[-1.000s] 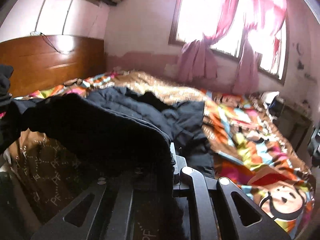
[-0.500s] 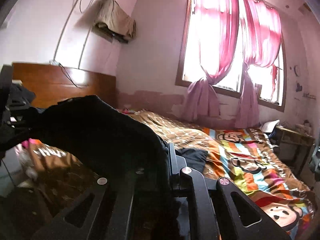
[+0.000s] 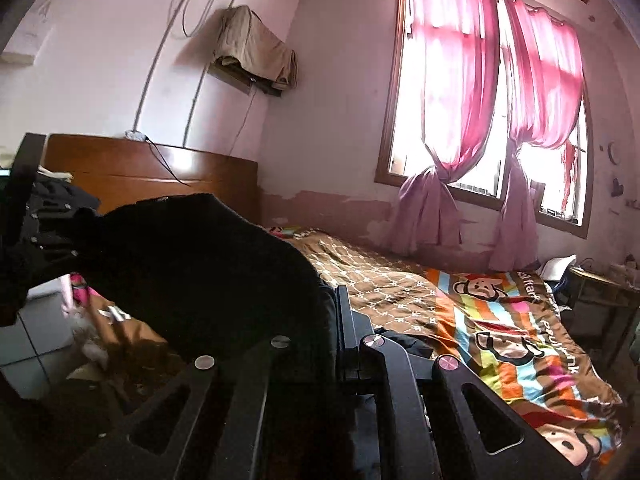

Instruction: Fold large clothes

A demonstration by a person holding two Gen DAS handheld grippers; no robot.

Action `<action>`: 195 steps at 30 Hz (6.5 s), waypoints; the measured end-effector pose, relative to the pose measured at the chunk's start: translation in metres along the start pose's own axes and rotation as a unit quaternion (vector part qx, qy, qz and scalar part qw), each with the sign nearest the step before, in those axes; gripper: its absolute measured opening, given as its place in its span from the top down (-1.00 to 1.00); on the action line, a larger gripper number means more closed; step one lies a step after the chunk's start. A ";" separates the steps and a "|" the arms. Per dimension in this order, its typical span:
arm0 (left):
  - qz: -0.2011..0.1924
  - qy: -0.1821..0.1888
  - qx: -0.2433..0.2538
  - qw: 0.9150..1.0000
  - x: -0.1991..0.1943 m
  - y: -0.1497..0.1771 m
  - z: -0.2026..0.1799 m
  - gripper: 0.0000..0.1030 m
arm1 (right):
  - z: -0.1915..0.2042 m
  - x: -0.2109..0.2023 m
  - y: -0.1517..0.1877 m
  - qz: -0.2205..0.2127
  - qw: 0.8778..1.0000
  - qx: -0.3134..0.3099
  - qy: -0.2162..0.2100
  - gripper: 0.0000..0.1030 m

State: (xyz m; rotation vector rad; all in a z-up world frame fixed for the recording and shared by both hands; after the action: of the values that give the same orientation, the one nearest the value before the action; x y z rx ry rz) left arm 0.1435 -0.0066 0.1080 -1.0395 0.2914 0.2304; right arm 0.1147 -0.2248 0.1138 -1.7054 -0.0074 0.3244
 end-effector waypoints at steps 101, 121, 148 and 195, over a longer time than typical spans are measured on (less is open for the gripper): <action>0.169 0.194 -0.162 0.953 0.361 0.051 -0.060 -1.00 | -0.056 0.358 0.169 0.262 0.957 0.125 0.021 -0.87; 0.205 0.215 -0.282 0.913 0.429 0.082 -0.051 -1.00 | -0.069 0.443 0.193 0.314 0.938 0.145 -0.021 -0.99; 0.193 0.213 -0.282 0.915 0.435 0.088 -0.057 -1.00 | -0.070 0.451 0.198 0.283 0.946 0.156 -0.022 -0.99; 0.240 0.221 -0.368 0.871 0.401 0.180 0.027 -1.00 | -0.174 0.290 0.249 0.202 0.940 0.262 0.087 -0.98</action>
State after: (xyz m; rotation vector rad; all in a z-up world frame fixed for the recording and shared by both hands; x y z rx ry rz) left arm 0.4653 0.1247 -0.1629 -1.7730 0.9352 0.5830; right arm 0.3862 -0.3793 -0.1674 -1.1871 0.5234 0.4322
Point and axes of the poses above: each gripper's, at about its wrist camera, not at the fingertips, and x roughly the way its jaws point, z to its left, y to its underside, the point moved 8 cm from there along x, roughly the way its jaws point, and after that the axes turned 5 degrees about x, right-handed, at the moved point
